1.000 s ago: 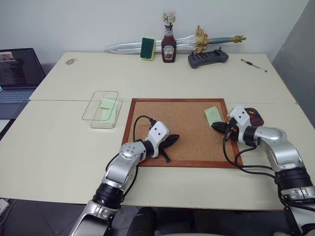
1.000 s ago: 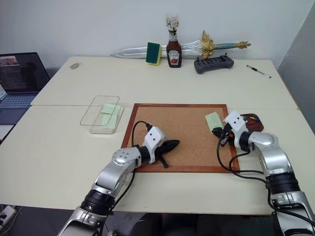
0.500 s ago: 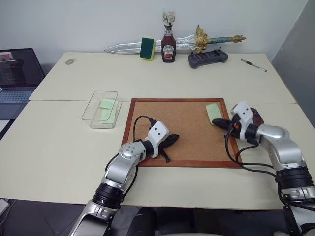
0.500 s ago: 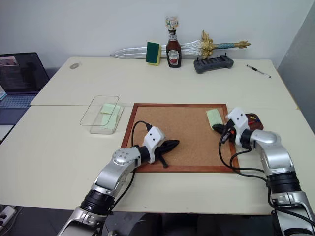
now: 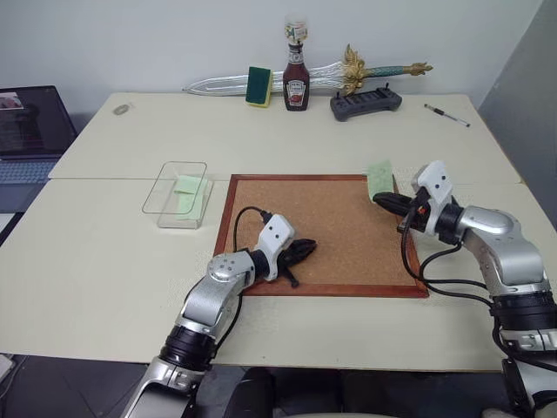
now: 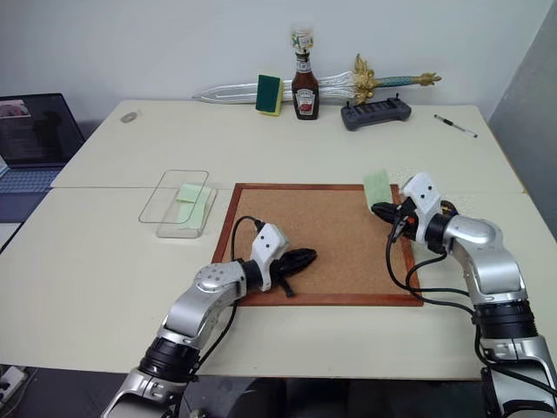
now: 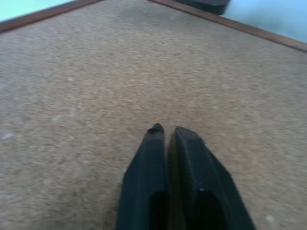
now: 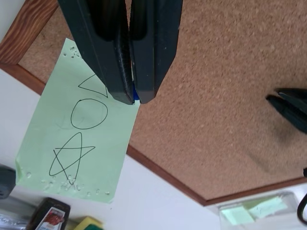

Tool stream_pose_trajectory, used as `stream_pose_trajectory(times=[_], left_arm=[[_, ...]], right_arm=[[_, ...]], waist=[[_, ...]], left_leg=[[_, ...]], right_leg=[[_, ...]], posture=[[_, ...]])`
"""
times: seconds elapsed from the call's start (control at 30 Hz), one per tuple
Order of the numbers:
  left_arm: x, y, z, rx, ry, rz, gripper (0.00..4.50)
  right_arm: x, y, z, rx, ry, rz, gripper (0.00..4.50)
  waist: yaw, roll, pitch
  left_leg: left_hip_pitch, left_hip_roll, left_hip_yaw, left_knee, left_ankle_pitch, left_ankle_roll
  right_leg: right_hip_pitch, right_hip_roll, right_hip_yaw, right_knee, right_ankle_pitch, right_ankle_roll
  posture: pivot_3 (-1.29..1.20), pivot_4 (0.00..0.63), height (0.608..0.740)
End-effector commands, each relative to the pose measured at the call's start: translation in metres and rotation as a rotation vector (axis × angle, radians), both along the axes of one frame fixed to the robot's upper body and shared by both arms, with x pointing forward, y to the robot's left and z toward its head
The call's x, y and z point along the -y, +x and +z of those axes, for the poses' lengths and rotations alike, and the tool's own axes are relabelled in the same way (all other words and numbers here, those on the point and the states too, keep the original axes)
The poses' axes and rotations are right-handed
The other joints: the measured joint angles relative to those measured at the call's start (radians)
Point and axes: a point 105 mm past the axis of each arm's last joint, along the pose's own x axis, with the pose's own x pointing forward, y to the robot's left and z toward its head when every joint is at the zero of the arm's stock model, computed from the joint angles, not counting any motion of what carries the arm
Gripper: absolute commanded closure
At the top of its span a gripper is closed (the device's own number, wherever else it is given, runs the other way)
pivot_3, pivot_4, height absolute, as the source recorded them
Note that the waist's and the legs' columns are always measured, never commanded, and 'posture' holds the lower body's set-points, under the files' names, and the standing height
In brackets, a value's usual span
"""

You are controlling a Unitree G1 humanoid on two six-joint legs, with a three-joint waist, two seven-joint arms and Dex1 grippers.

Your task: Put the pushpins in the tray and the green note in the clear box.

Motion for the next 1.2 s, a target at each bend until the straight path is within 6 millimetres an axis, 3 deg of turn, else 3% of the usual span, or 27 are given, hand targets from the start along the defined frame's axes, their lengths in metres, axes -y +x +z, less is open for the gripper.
stream_pose_trajectory(times=[0.03, 0.6, 0.7, 1.03, 1.2], left_arm=[[-0.005, 0.001, 0.006, -0.024, -0.03, 0.026, 3.19], [-0.007, 0.013, 0.027, 0.016, -0.088, 0.092, 0.03], [-0.009, 0.02, 0.032, 0.085, -0.061, 0.124, 0.03], [-0.01, 0.036, 0.078, 0.908, 0.358, -0.104, 0.03], [-0.003, 0.04, 0.084, 1.13, 0.487, -0.266, 0.03]], right_arm=[[-0.006, -0.003, 0.013, 0.07, -0.03, 0.039, 4.5], [-0.012, -0.008, 0.01, 0.079, -0.064, 0.061, 4.5], [-0.012, -0.008, 0.01, 0.079, -0.064, 0.061, 4.5], [-0.019, -0.011, 0.015, 0.022, 0.005, 0.072, 4.5], [-0.024, -0.014, 0.018, -0.006, 0.026, 0.084, 4.5]], waist=[[-0.001, 0.0, 0.0], [0.0, -0.002, 0.001], [0.0, -0.002, 0.001], [0.003, -0.003, 0.002], [0.003, -0.004, 0.003]], left_leg=[[0.0, 0.0, 0.0, 0.0, 0.0, 0.0], [-0.001, 0.0, 0.0, 0.0, 0.0, -0.001], [-0.002, 0.0, 0.0, 0.0, 0.0, -0.001], [-0.003, 0.0, 0.0, 0.0, 0.001, -0.002], [-0.005, 0.0, 0.0, 0.0, 0.001, -0.002]], right_leg=[[0.0, 0.0, 0.0, 0.0, 0.0, 0.0], [-0.001, 0.0, 0.0, 0.0, 0.0, 0.0], [-0.002, 0.0, 0.0, 0.0, 0.0, 0.0], [-0.003, 0.0, 0.0, 0.0, 0.0, 0.0], [-0.005, 0.0, 0.0, 0.0, 0.0, 0.0]], posture=[[0.0, 0.15, 0.74], [0.0, 0.15, 0.74], [0.0, 0.15, 0.74], [0.0, 0.15, 0.74], [0.0, 0.15, 0.74]])
